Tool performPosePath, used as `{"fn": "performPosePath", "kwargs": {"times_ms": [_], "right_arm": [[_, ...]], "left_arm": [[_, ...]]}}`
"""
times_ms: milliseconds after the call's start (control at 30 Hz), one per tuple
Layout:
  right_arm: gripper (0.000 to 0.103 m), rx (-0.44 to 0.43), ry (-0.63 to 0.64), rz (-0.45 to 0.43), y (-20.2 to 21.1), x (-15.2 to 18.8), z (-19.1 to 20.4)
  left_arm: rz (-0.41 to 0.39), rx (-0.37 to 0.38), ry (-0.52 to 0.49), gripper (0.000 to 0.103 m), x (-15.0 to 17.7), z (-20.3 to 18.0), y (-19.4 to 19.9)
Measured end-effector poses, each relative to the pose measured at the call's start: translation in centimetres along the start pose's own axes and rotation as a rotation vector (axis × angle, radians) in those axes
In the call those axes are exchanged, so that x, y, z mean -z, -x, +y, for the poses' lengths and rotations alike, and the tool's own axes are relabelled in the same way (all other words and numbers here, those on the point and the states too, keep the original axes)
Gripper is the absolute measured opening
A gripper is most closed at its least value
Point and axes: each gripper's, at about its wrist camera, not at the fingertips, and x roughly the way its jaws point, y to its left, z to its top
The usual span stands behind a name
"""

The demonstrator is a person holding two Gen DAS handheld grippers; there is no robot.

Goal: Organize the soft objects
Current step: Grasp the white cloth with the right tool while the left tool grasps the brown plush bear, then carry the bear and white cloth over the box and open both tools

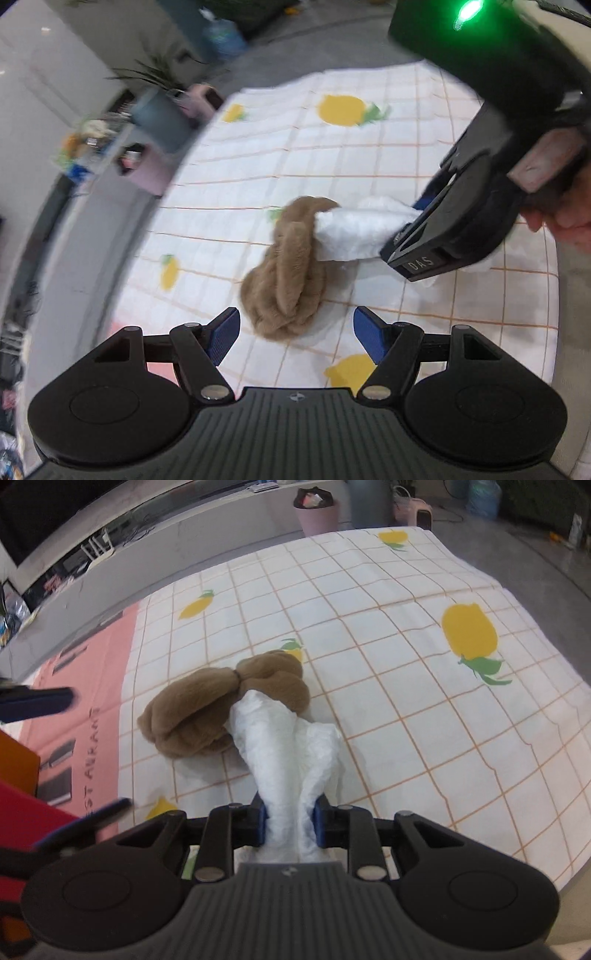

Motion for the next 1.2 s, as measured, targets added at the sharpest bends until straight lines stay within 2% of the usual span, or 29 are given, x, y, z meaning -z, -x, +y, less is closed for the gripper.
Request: {"fn": "performPosePath", "kwargs": {"times_ms": [100, 200, 500, 600, 633, 800, 900, 1000, 1200], "right_arm": [[0.023, -0.001, -0.023, 0.0, -0.4, -0.6, -0.5], [0.024, 0.0, -0.045, -0.002, -0.9, -0.8, -1.0], [0.025, -0.021, -0.085, 0.003, -1.2, -1.2, -1.8], [0.025, -0.017, -0.083, -0.004, -1.1, -1.3, -2.0], [0.025, -0.011, -0.088, -0.007, -1.0, -1.3, -2.2], [0.025, 0.014, -0.114, -0.033, -0.5, -1.4, -2.9], [0.025, 0.021, -0.124, -0.057, -0.2, -1.4, -3.1], [0.024, 0.023, -0.117, -0.124, 0.9, -1.2, -2.7], [0.024, -0.093, -0.067, -0.28, 5.4, 0.1, 0.4]], "left_arm": [[0.032, 0.026, -0.047, 0.084, -0.6, -0.2, -2.8], [0.026, 0.04, -0.099, 0.084, -1.1, -0.6, -4.9], [0.035, 0.02, -0.032, 0.085, -2.7, 0.1, -9.2], [0.031, 0.001, 0.004, 0.066, -2.7, 0.4, -9.7], [0.027, 0.004, 0.02, 0.065, -2.7, 0.7, -9.7], [-0.01, 0.004, 0.053, 0.055, -2.1, 1.2, -8.8], [-0.036, -0.043, 0.063, 0.054, -2.0, 0.9, -7.6], [-0.065, -0.087, 0.111, 0.054, -1.8, 1.3, -5.4], [-0.166, -0.217, 0.194, 0.054, -0.4, 2.8, 2.7]]}}
